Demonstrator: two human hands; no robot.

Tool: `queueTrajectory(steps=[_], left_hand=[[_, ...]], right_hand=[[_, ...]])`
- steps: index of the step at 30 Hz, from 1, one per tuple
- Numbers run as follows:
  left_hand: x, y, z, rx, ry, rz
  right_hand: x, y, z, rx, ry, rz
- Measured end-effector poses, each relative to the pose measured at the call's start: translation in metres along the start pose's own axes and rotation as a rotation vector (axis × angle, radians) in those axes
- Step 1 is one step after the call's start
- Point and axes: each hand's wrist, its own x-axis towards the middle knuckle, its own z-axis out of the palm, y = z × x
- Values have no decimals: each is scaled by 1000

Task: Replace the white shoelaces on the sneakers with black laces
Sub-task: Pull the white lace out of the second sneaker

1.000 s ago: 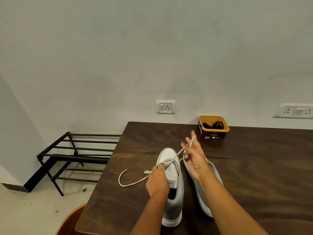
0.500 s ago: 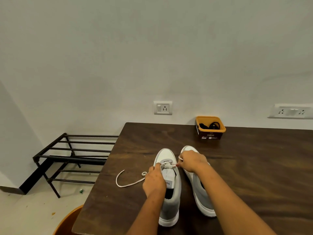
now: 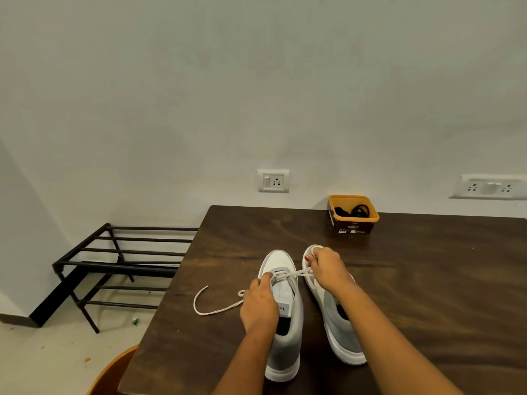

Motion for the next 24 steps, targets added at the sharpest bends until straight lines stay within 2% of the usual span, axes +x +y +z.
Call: queueTrajectory(steps=[2, 4, 8, 11, 12, 15, 18, 20, 24], left_hand=[[1, -2, 1, -21, 15, 38], [1, -2, 1, -46, 30, 54], [1, -4, 2, -65, 81, 62], [0, -4, 3, -101, 119, 41], [0, -4, 3, -111, 128, 34], [0, -4, 3, -127, 140, 28], [1, -5, 3, -125, 144, 34], [1, -5, 4, -105, 140, 47], [2, -7, 5, -84, 177, 152]], right_hand=[[-3, -2, -2, 16, -125, -10], [-9, -8, 3, -140, -197, -38], [-11, -18, 11, -321, -156, -54], [-7, -18, 8, -328, -243, -68], [-5, -16, 7, -229, -271, -102], [-10, -18, 0, 286, -271, -135], [-15, -23, -8, 886, -184, 50], [-12, -23, -15, 1193, -133, 167], [-5, -19, -23, 1285, -101, 245]])
